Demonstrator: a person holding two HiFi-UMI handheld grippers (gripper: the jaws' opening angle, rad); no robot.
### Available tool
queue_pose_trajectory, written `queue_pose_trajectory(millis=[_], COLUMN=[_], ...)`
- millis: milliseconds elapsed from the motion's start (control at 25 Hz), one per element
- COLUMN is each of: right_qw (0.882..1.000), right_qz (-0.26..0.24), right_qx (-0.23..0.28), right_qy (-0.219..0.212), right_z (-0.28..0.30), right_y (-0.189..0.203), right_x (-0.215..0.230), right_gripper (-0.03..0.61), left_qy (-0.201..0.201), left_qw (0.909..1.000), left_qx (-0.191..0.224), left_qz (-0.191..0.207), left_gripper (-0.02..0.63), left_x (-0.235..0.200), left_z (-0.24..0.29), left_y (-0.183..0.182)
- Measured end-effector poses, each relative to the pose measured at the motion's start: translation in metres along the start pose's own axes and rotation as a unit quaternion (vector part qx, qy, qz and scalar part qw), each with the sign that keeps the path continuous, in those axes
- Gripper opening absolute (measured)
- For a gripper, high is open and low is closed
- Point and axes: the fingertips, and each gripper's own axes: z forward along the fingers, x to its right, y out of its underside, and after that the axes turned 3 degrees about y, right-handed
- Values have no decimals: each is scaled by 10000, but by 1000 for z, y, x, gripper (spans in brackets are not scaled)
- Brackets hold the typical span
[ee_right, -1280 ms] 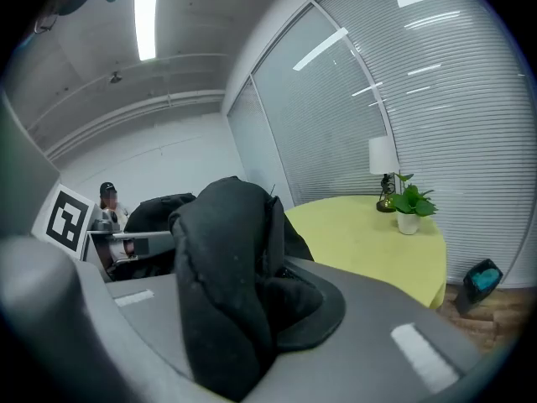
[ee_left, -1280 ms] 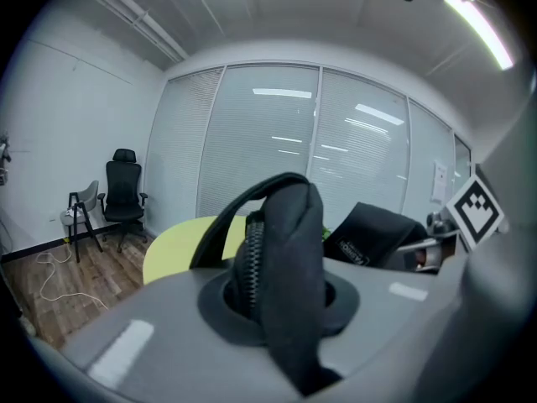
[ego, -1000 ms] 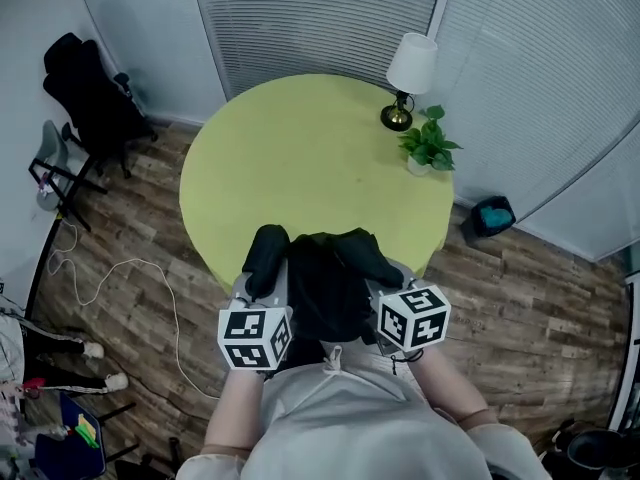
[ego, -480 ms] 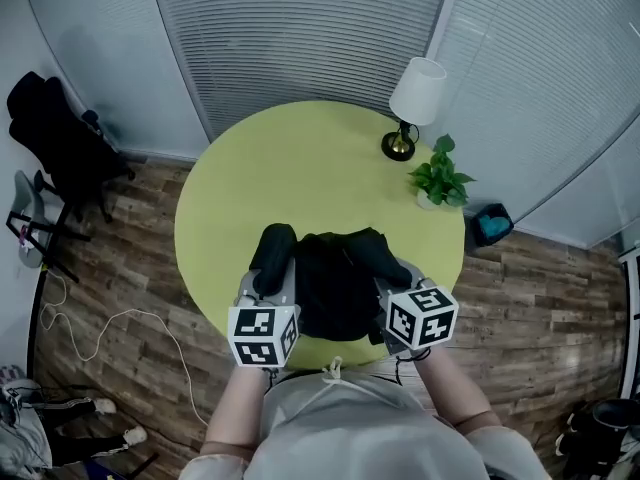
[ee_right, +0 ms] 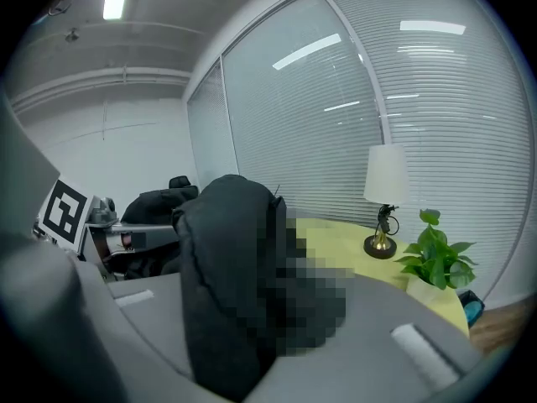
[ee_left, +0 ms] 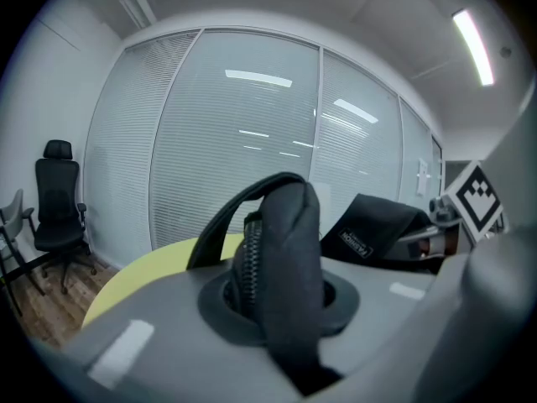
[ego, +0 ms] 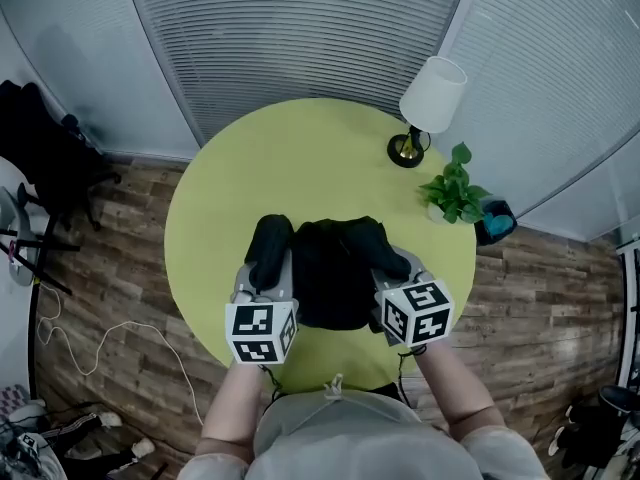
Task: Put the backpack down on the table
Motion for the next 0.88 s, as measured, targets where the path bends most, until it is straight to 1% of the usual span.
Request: queue_pose_trajectory(millis=[240, 360, 520, 680, 880], right_qw=[9998, 9997, 9996, 9996, 9991], right_qz=[-50, -33, -29, -10, 2], right_qx=[119, 48, -42, -28, -167], right_qy=[178, 227, 266, 288, 384], right_z=[41, 57, 68, 72, 75], right_y=[3, 11, 24, 26, 34], right_x=[16, 24, 29, 33, 37], right_gripper=[28, 28, 28, 29, 38], left_qy=[-71, -100, -97, -47, 49], left_qw=[9999, 9999, 9999, 9999, 9999], left_qx=[33, -24, -92, -88, -157], left_qz=[87, 18, -42, 95, 25], left_gripper=[37, 37, 37, 38, 43], left_x=[-21, -28, -33, -31, -35], left_z=[40, 55, 64, 69, 71], left_y=[9, 20, 35, 35, 43])
